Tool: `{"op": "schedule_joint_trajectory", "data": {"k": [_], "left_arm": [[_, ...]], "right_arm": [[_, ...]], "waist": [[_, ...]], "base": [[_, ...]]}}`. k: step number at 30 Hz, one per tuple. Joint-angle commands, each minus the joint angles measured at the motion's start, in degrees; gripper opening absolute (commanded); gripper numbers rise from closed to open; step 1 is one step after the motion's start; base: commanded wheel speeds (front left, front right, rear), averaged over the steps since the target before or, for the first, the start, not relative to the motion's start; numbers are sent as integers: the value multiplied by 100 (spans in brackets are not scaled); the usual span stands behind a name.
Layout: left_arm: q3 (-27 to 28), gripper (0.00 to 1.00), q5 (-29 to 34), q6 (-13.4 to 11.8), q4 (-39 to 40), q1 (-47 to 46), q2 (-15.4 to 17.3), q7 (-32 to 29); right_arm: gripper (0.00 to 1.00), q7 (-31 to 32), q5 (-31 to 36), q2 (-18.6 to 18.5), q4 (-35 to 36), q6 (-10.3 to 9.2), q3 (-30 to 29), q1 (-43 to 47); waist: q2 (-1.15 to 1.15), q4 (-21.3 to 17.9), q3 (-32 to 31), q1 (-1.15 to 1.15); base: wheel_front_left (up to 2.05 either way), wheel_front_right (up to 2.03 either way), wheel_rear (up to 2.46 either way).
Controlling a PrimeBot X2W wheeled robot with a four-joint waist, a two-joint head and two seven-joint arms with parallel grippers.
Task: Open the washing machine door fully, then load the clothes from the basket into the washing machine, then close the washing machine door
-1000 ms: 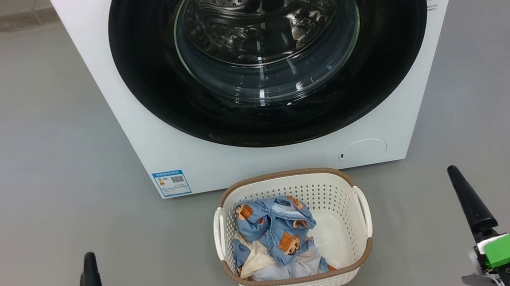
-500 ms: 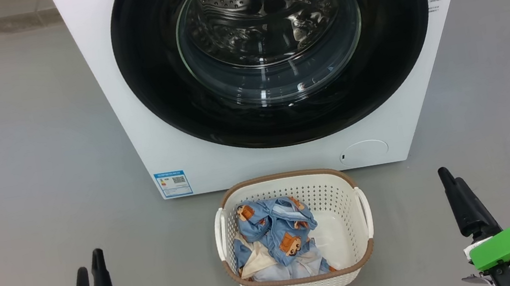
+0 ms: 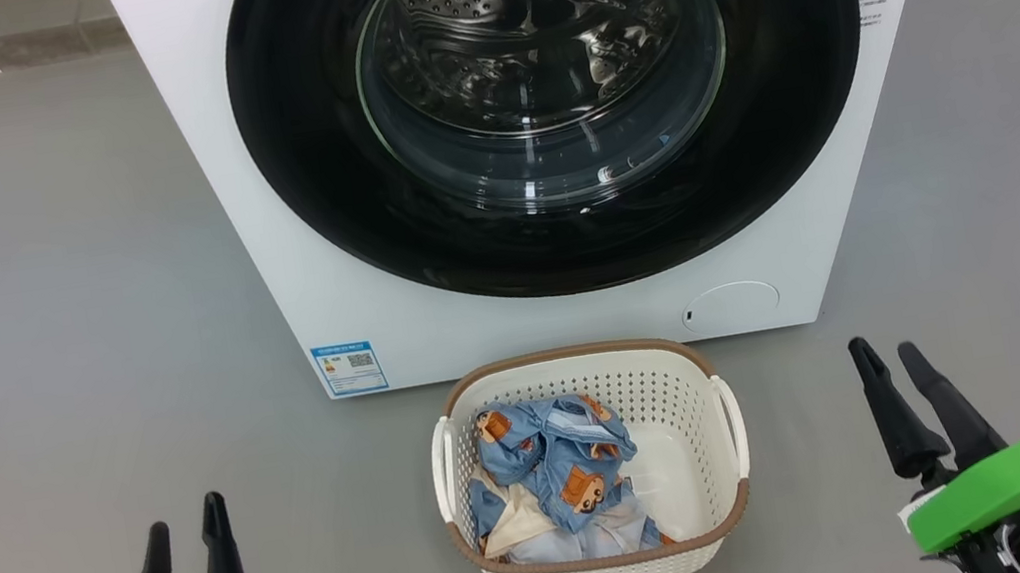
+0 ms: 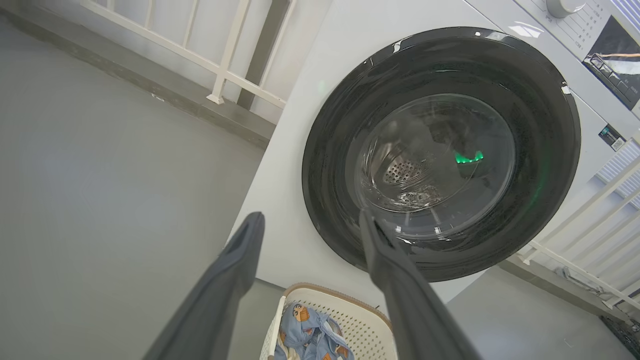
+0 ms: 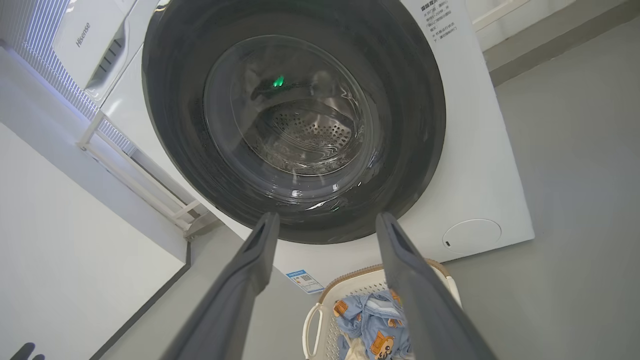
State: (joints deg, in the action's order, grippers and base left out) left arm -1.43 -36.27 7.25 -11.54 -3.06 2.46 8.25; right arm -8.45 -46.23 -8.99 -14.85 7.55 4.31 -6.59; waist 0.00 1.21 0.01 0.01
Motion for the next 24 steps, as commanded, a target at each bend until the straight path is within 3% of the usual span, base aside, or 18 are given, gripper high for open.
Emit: {"op": "schedule_joint_trajectory", "data": {"k": [1,24], "left_arm": [[130,100,298,18,134,-307,120,97],[41,100,1668,22,56,-373,155,483]], "right_arm": [[100,-101,283,-65,170,-5,90,-313],[100,-470,1926,-152,88,-6,239,-458]], "waist": [[0,3,8,0],[0,23,66,0]], "base": [[0,0,0],[0,0,0]]}}
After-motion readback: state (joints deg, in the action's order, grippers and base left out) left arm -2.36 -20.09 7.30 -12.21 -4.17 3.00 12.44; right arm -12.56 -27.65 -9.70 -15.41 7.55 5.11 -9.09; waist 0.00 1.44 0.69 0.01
